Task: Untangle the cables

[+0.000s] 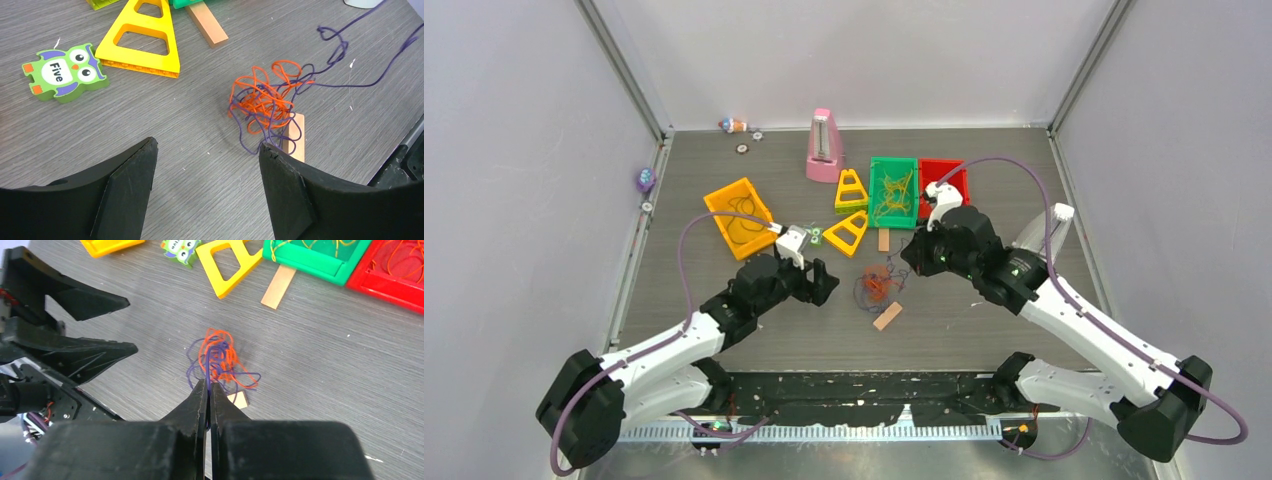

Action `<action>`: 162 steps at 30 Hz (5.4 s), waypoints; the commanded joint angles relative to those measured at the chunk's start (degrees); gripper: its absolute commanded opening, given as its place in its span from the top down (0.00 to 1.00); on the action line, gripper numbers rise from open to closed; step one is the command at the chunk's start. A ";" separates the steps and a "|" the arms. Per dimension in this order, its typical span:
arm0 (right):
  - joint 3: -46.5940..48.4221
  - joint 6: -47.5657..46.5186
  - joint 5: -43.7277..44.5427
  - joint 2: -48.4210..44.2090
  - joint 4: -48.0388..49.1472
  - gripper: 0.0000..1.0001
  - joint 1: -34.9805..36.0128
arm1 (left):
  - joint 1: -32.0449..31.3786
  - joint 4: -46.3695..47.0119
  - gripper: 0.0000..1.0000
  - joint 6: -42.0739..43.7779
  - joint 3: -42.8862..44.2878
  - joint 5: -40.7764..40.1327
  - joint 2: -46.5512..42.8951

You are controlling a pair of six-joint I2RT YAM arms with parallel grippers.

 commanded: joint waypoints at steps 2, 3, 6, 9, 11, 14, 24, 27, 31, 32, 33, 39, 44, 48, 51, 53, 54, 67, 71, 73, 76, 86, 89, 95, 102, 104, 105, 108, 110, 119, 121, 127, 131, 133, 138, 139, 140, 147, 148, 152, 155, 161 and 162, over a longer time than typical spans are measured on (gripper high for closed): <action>3.74 -0.68 -2.29 -2.59 -1.77 0.95 -0.12 | -0.23 3.32 0.24 0.79 0.38 -1.71 -0.47; 4.06 -0.63 -2.67 -2.69 -1.77 0.95 -0.11 | -0.19 3.34 0.24 0.79 0.39 -1.70 -0.47; 6.76 -0.66 -7.77 -2.84 -1.75 0.94 -0.11 | -0.25 3.59 0.24 0.84 0.18 -1.47 -0.79; 10.15 -0.87 -10.15 -3.03 -1.76 0.95 -0.10 | -0.25 5.18 0.22 1.18 -0.73 -0.19 -1.96; 12.06 -1.06 -11.46 -2.90 -1.83 0.95 -0.14 | -0.25 7.34 0.20 1.70 -1.91 1.32 -3.03; 14.41 -1.26 -13.49 -2.40 -1.85 0.95 -0.14 | -0.33 13.81 0.18 3.10 -5.18 5.32 -4.59; 18.36 0.84 -20.74 0.74 0.24 0.95 -0.11 | -0.34 19.55 0.17 2.89 -5.03 12.32 -1.21; 18.62 1.40 -22.03 1.45 1.30 0.95 -0.12 | -0.34 20.99 0.16 2.64 -5.27 13.22 -0.51; 18.61 1.41 -22.14 2.21 1.39 0.95 -0.15 | -0.34 21.70 0.15 2.41 -5.11 13.74 0.37; 18.61 1.33 -22.18 2.35 1.39 0.95 -0.13 | -0.34 22.48 0.15 2.37 -5.31 13.61 0.61; 18.62 1.30 -22.26 2.42 1.40 0.95 -0.11 | -0.35 23.53 0.15 2.19 -5.49 13.44 1.11; 19.14 0.70 -22.90 3.37 1.86 0.95 -0.10 | -2.33 32.61 0.12 2.42 -6.16 9.74 9.51; 20.24 0.02 -22.33 4.22 2.00 0.95 -0.13 | -5.71 32.70 0.14 3.57 -1.92 12.00 18.81; 22.00 -0.95 -18.69 2.73 1.20 0.95 -0.10 | -5.79 24.83 0.22 4.15 1.93 11.85 21.60; 27.17 -3.08 -15.62 1.84 -0.70 0.95 -0.14 | -5.79 18.39 0.33 5.43 5.03 10.02 22.88; 31.93 -4.70 -12.86 2.17 -3.45 0.95 -0.11 | -5.79 15.08 0.42 5.99 6.29 8.00 23.68; 33.71 -5.67 -12.31 2.50 -4.06 0.95 -0.10 | -5.79 14.09 0.48 6.16 6.70 7.44 23.83; 34.57 -6.06 10.34 -3.32 -1.11 0.95 -0.19 | -5.80 -2.25 1.00 6.60 10.92 -10.89 18.05; 27.61 -4.96 16.86 -6.11 -0.88 0.95 -0.26 | -5.70 1.80 1.00 4.53 4.88 -22.11 11.39; 25.27 -4.53 18.21 -7.25 -0.82 0.95 -0.46 | -5.65 2.74 1.00 5.10 3.30 -22.34 9.20; 24.34 -4.80 14.88 -7.26 -1.40 0.95 -0.71 | -5.70 5.17 0.95 8.50 2.70 -13.13 7.15; 30.84 -6.73 -6.00 1.00 -3.99 0.95 -0.71 | -6.32 27.74 0.31 9.48 -0.47 10.08 7.20; 31.98 -7.22 -12.31 2.57 -3.95 0.95 -0.76 | -6.31 28.38 0.34 11.16 1.61 9.23 7.74; 31.73 -7.94 -19.32 4.52 -4.01 0.95 -0.71 | -7.00 31.13 0.37 16.33 1.66 7.05 8.18; 31.58 -8.58 -22.45 4.81 -3.97 0.95 -0.72 | -9.16 34.57 0.35 27.36 0.30 8.13 8.58; 31.62 -8.83 -22.97 4.86 -4.05 0.95 -0.74 | -9.28 34.77 0.35 29.30 0.11 9.20 8.55; 31.67 -8.90 -23.16 4.93 -4.05 0.95 -0.72 | -9.35 35.27 0.35 30.67 -0.25 10.24 8.67; 31.92 -9.21 -23.85 5.10 -4.19 0.95 -0.71 | -9.65 37.28 0.38 34.55 -1.09 10.63 9.93; 31.97 -9.22 -24.19 5.19 -4.21 0.95 -0.71 | -9.65 38.33 0.42 34.04 -1.38 5.89 10.30; 31.61 -9.57 -24.81 5.28 -4.37 0.95 -0.71 | -9.65 39.72 0.55 36.64 -1.00 1.63 10.94; 31.62 -9.56 -24.90 5.39 -4.50 0.95 -0.76 | -9.70 39.94 0.55 37.38 -1.11 2.73 10.78; 31.89 -9.93 -24.97 5.94 -4.67 0.95 -0.74 | -9.95 39.88 0.50 37.26 -0.44 12.49 12.64; 32.44 -10.05 -25.11 6.21 -4.96 0.95 -0.71 | -10.26 39.80 0.81 37.05 -0.48 16.16 13.89; 32.50 -10.13 -25.04 6.04 -4.95 0.95 -0.71 | -10.35 39.79 0.91 37.06 -0.47 17.26 14.44; 32.02 -10.27 -20.68 5.29 -5.18 0.95 -0.73 | -10.44 39.65 1.00 35.21 -0.08 15.97 14.22; 31.75 -10.14 -16.83 4.71 -5.76 0.95 -0.72 | -10.44 39.45 1.00 34.48 -0.25 13.34 13.85; 31.60 -10.06 -14.52 4.39 -6.59 0.95 -0.72 | -10.44 38.93 1.00 33.49 -0.45 9.78 13.37; 26.31 -5.31 20.26 -2.55 -9.17 0.95 -4.25 | -8.05 26.90 1.00 20.71 1.14 -31.78 9.96; 24.89 -4.09 23.06 -3.71 -9.55 0.95 -5.16 | -7.61 25.27 1.00 19.15 0.78 -40.64 8.30; 19.93 -1.42 33.53 -9.34 -9.62 0.95 -11.74 | -3.32 24.05 1.00 11.73 -3.47 -50.73 2.39; 17.37 -0.51 35.92 -11.68 -9.67 0.95 -17.16 | 0.01 20.49 1.00 5.90 -5.12 -50.10 -0.68; 15.73 1.34 44.56 -13.98 -11.59 0.95 -19.30 | 1.98 14.89 1.00 -0.06 -6.11 -59.34 -4.38; 15.77 1.48 47.36 -14.35 -11.82 0.95 -19.44 | 2.77 13.71 1.00 -1.38 -6.48 -59.76 -5.31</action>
